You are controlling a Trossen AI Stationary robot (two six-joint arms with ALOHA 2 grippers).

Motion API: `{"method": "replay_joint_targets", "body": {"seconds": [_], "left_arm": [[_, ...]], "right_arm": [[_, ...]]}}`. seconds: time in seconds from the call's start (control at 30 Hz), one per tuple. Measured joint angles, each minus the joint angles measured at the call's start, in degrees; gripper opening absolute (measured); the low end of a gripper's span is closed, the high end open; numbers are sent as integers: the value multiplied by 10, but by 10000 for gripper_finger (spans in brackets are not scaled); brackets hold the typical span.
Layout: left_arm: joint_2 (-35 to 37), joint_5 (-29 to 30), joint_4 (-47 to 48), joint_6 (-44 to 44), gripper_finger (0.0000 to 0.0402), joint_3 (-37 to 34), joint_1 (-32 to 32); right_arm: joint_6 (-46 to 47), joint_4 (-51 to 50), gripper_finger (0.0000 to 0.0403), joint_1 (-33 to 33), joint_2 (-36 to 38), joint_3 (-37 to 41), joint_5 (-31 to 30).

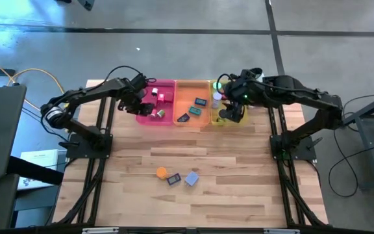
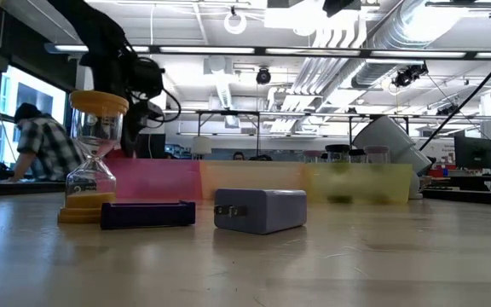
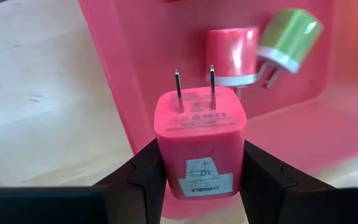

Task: Pick & Place Office items
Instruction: Put the pink charger adapter into the pink bin

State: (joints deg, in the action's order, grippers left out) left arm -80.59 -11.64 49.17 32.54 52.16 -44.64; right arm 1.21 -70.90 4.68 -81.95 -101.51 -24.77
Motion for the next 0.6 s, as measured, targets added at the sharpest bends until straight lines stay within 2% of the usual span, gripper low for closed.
{"method": "replay_joint_targets", "body": {"seconds": [0.2, 0.4, 0.6], "left_arm": [[-49, 0, -2, -17, 151, 0, 0], [-84, 0, -1, -26, 158, 0, 0], [-86, 0, -6, -26, 161, 0, -1]], "right_arm": [[0, 0, 312, -1, 0, 0, 42], [0, 0, 312, -1, 0, 0, 42], [-7, 13, 312, -1, 0, 0, 42]]}}
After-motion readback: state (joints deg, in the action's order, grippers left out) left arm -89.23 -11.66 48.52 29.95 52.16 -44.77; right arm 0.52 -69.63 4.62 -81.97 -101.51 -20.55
